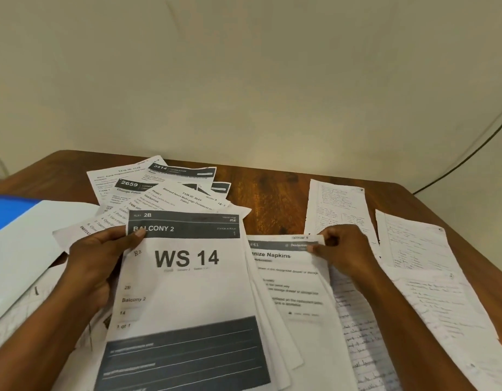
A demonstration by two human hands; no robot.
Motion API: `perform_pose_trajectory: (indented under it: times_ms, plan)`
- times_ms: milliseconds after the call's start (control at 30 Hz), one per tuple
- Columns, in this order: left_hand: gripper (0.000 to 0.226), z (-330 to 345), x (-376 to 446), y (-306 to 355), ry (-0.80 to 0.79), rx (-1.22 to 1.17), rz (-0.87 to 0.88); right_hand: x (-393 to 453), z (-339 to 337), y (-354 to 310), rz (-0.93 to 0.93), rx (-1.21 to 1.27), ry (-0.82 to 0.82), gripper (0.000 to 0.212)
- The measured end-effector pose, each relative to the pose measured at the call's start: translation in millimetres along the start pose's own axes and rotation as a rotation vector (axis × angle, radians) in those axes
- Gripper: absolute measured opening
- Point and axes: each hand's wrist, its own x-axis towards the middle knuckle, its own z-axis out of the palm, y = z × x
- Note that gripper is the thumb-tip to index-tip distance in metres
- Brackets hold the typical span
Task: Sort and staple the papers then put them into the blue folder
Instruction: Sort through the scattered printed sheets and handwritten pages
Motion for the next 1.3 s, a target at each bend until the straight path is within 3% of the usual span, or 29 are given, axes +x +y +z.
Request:
perform_pose_trajectory:
  times_ms: [133, 267, 433, 700, 833, 1033, 1200, 1300]
  plan:
    - [0.020, 5.4, 1.9, -3.3, -0.035, 0.006, 0.003, 9.0, -3.2, 9.0, -0.053, 0.099, 0.245, 0.015]
    - [0.020, 2.7, 6.3, -5.8, -0.039, -0.001, -0.004, 10.9, -6.4, 8.7, -0.020, 0.365, 0.266, 0.014]
    - [0.027, -5.1, 9.9, -4.1, -0.070, 0.023, -0.037, 13.4, -5.8, 16.5, -0.063, 0.431, 0.266, 0.013]
    - [0.020, -14.1, 7.0, 3.5, -0.125, 0.056, -0.059, 13.8, -6.3, 14.6, 0.066, 0.641, 0.070, 0.017]
    - [0.021, -16.5, 8.6, 2.9, -0.114, 0.063, -0.081, 3.5, -12.0, 9.2, 0.065, 0.579, -0.143, 0.022]
    - [0.020, -12.0, 4.1, 4.5, -0.078, 0.031, -0.081, 3.2, -14.3, 17.0, 0.089, 0.401, -0.262, 0.030]
    - [0.023, -6.1, 3.0, 2.4, -0.108, 0.024, -0.073, 10.3, -18.9, 20.1, 0.096, 0.418, 0.008, 0.045]
    - [0.025, 1.4, 0.8, 2.7, -0.179, 0.016, -0.070, 10.9, -29.4, 18.3, 0.094, 0.521, 0.180, 0.037]
